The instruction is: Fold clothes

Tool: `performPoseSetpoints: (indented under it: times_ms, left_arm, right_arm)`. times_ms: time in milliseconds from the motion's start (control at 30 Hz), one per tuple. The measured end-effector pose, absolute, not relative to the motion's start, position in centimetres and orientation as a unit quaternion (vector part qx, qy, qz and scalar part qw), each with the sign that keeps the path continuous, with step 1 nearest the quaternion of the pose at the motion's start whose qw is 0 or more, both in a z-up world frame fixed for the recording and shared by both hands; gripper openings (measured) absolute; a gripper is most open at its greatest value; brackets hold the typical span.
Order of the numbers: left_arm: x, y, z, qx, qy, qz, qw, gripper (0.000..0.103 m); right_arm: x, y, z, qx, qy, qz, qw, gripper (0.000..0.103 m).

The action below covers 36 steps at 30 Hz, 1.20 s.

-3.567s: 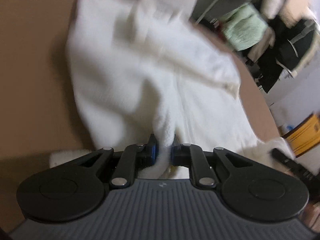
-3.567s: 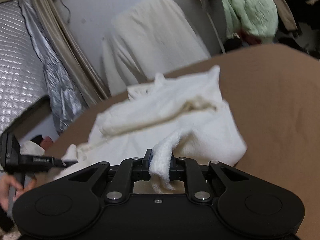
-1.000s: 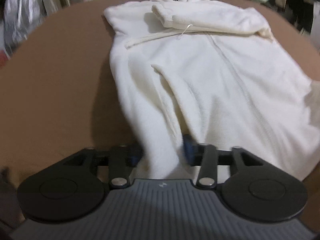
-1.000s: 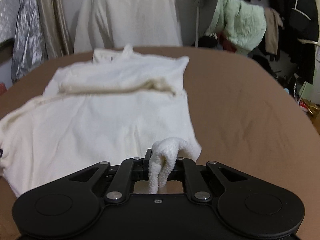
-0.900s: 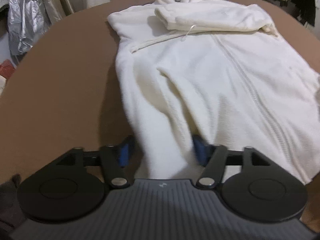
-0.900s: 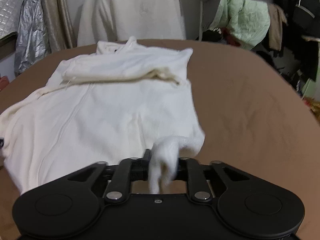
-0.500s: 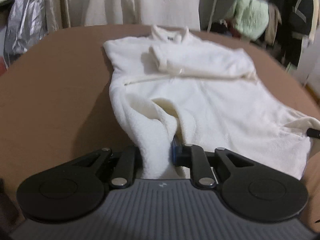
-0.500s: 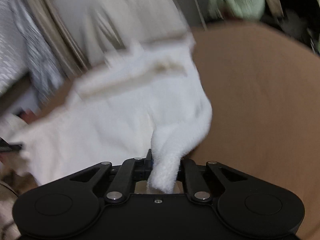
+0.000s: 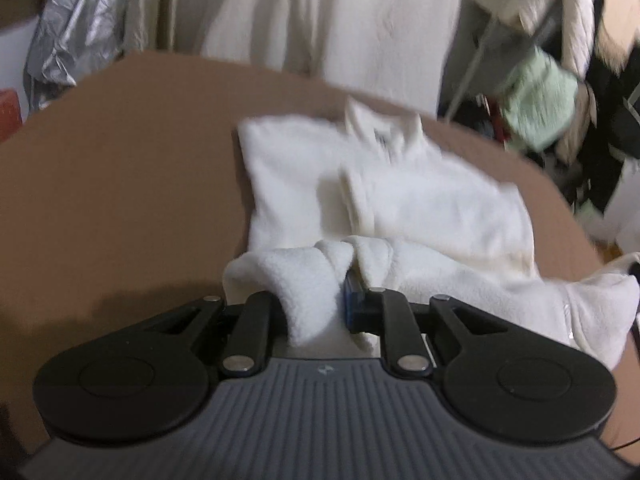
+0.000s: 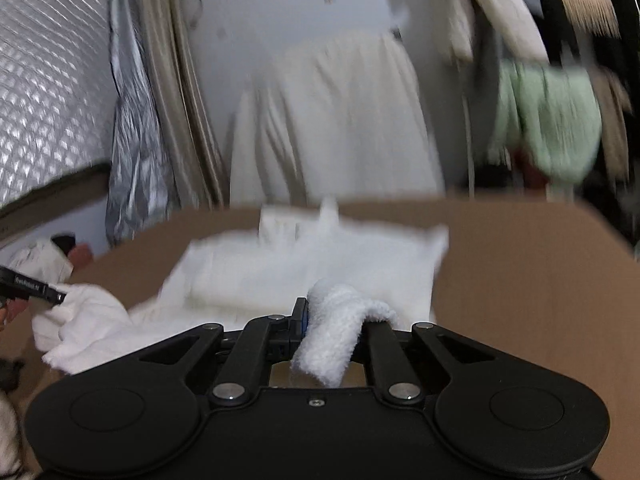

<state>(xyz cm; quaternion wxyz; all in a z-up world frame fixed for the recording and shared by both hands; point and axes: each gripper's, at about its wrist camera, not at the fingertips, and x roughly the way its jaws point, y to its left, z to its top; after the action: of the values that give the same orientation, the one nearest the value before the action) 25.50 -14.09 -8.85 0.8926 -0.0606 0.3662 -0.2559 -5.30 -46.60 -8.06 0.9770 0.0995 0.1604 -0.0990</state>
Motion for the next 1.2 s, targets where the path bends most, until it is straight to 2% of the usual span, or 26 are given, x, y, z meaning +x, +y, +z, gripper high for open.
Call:
performPoseSetpoints:
  times_ms: [100, 300, 467, 533, 567, 600, 667, 733, 900, 933, 1033, 1133, 1200]
  left_arm:
    - [27.7, -15.4, -8.6, -0.063, 0.34, -0.249, 0.905, 0.015]
    - [34.4, -18.5, -9.5, -0.082, 0.376, -0.259, 0.886, 0.015]
    - [43.1, -21.6, -8.3, -0.167, 0.401, -0.223, 0.873, 0.016]
    - [46.9, -24.3, -8.3, -0.14, 0.382, -0.204, 0.89, 0.024]
    - [48.7, -25.8, -8.7, -0.109, 0.381, -0.2, 0.896, 0.029]
    - [50.7, -27.2, -9.6, -0.072, 0.392, -0.19, 0.897, 0.044]
    - [54.2, -28.2, -12.4, -0.031, 0.443, -0.126, 0.887, 0.047]
    - [55.6, -27.0, -14.2, -0.057, 0.466, -0.095, 0.878, 0.046]
    - [53.5, -21.2, -15.1, -0.208, 0.43, -0.166, 0.862, 0.048]
    - [52.7, -20.5, -15.1, -0.206, 0.429, -0.175, 0.862, 0.048]
    - [49.0, -19.0, -15.2, -0.164, 0.418, -0.192, 0.873, 0.049]
    - [43.1, -18.1, -15.5, -0.098, 0.398, -0.174, 0.895, 0.055]
    - [38.7, -15.6, -16.6, -0.142, 0.377, -0.132, 0.906, 0.059]
  right_arm:
    - [-2.3, -48.3, -7.0, 0.102, 0.136, -0.105, 0.98, 0.011]
    - [2.4, -51.1, -9.8, 0.128, 0.143, -0.15, 0.97, 0.011]
    - [8.3, -56.1, -8.1, 0.182, 0.115, -0.174, 0.961, 0.01]
    - [12.6, -57.7, -7.6, 0.167, 0.128, -0.177, 0.962, 0.012]
    - [14.8, -58.3, -7.6, 0.147, 0.14, -0.171, 0.964, 0.016]
    - [17.5, -59.1, -7.9, 0.124, 0.163, -0.167, 0.964, 0.017]
    - [20.9, -60.8, -9.3, 0.096, 0.196, -0.19, 0.957, 0.021]
    - [21.8, -62.5, -10.7, 0.121, 0.208, -0.214, 0.947, 0.027]
    - [17.4, -64.9, -12.9, 0.205, 0.173, -0.206, 0.941, 0.028]
    - [16.4, -64.8, -13.2, 0.207, 0.172, -0.205, 0.941, 0.031]
    - [13.0, -63.9, -14.1, 0.224, 0.171, -0.199, 0.939, 0.031]
    - [9.3, -62.1, -15.2, 0.251, 0.175, -0.191, 0.932, 0.032]
    - [7.1, -60.5, -16.3, 0.268, 0.187, -0.194, 0.925, 0.033]
